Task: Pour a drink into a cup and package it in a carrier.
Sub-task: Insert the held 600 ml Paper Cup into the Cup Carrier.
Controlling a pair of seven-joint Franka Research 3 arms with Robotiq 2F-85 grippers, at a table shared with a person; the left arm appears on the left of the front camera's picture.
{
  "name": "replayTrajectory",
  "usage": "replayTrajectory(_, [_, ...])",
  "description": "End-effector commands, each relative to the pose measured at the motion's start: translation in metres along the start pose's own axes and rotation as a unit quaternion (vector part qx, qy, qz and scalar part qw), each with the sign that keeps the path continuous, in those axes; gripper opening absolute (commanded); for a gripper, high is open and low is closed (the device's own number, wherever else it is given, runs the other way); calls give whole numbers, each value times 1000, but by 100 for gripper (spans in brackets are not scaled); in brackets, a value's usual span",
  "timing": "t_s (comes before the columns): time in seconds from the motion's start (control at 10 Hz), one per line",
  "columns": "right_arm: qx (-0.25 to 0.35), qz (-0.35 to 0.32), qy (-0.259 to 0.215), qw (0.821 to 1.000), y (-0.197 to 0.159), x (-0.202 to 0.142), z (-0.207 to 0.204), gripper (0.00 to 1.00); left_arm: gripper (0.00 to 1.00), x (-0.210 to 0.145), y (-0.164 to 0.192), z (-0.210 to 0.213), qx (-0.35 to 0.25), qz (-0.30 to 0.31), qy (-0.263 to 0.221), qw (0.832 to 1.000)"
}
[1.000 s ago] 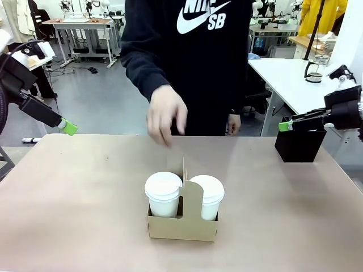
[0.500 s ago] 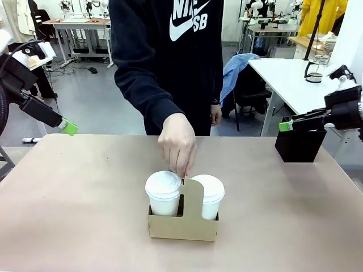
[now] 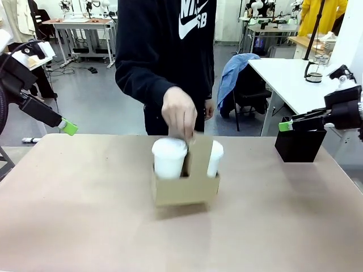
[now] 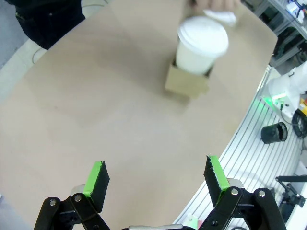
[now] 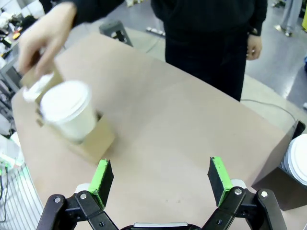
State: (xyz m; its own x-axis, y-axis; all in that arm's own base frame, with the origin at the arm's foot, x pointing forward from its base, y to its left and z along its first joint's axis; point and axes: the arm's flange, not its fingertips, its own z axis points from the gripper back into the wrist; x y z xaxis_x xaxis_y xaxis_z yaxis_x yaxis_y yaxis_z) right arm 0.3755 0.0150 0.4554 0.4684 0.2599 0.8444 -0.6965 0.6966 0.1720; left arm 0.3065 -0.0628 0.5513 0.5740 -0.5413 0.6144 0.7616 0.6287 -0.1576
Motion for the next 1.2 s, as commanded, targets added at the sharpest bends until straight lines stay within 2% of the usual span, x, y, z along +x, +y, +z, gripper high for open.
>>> replayTrajectory(0.0, [-5,11,-5,1000,-1,0,-1,100,100,0,-1,1,5,5,1,1000])
replayTrajectory(1.1, [-5,11,-5,1000,-1,0,-1,100,100,0,-1,1,5,5,1,1000])
